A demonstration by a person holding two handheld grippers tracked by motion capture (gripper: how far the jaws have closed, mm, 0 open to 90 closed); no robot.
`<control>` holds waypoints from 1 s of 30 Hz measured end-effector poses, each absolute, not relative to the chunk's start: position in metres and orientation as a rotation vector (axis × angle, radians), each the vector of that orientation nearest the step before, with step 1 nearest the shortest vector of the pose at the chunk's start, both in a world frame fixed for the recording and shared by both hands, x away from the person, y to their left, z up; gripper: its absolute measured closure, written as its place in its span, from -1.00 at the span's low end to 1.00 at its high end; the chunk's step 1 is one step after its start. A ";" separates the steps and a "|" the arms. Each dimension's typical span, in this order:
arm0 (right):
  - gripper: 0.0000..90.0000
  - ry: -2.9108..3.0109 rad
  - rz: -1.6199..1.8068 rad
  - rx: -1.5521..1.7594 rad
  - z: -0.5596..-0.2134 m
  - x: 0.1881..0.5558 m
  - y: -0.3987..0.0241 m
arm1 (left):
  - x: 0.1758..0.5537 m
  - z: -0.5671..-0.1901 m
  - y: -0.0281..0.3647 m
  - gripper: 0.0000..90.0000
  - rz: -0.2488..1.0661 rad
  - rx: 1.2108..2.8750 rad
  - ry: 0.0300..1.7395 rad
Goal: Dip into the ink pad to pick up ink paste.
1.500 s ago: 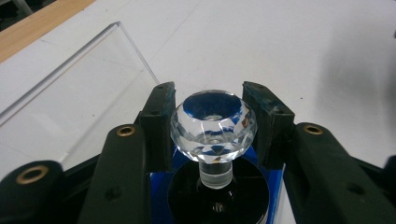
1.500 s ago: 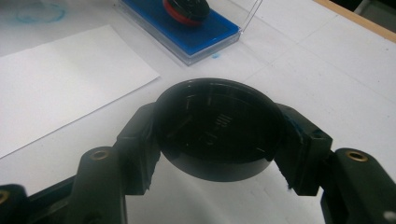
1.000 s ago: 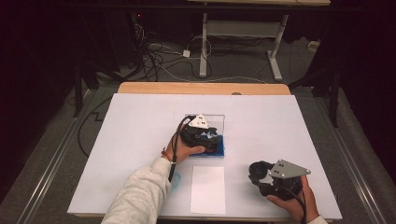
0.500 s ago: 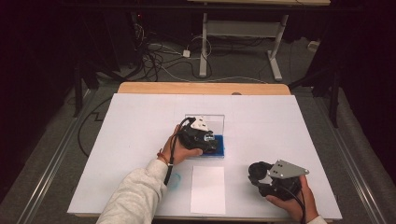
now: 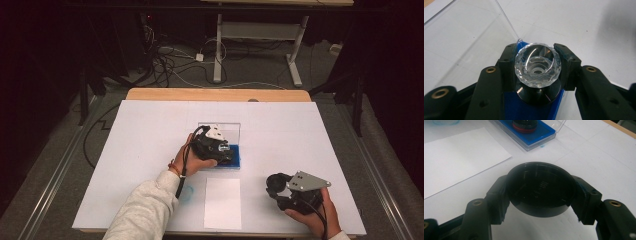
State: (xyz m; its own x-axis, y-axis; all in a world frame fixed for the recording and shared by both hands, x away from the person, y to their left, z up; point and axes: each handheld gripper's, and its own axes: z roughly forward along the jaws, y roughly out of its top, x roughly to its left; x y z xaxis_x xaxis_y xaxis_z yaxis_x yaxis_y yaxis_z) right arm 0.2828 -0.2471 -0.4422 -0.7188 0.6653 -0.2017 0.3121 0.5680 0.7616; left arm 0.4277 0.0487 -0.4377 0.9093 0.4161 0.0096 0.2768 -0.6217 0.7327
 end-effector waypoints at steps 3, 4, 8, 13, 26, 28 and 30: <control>-0.15 2.321 1.009 0.788 -0.441 0.283 -0.248 | 0.428 -0.438 0.049 0.22 0.220 2.266 0.500; -0.15 2.319 1.008 0.786 -0.441 0.282 -0.248 | 0.428 -0.439 0.049 0.22 0.219 2.263 0.502; -0.15 2.314 1.014 0.789 -0.440 0.282 -0.249 | 0.428 -0.440 0.049 0.22 0.217 2.251 0.510; -0.15 2.315 0.998 0.785 -0.439 0.282 -0.249 | 0.425 -0.439 0.047 0.22 0.244 2.270 0.505; -0.15 2.302 1.007 0.801 -0.438 0.283 -0.252 | 0.424 -0.438 0.046 0.22 0.259 2.278 0.508; -0.15 2.302 1.008 0.797 -0.438 0.283 -0.252 | 0.424 -0.438 0.046 0.22 0.258 2.279 0.508; -0.15 2.305 1.008 0.798 -0.438 0.283 -0.252 | 0.425 -0.439 0.046 0.22 0.251 2.276 0.507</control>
State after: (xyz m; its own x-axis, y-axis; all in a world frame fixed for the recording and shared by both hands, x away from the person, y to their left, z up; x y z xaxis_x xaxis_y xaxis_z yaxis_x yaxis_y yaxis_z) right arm 0.2830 -0.2520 -0.4381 -0.7048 0.6795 -0.2037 0.3116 0.5545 0.7717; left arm 0.4245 0.0462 -0.4387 0.9011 0.4330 0.0224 0.2798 -0.6201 0.7330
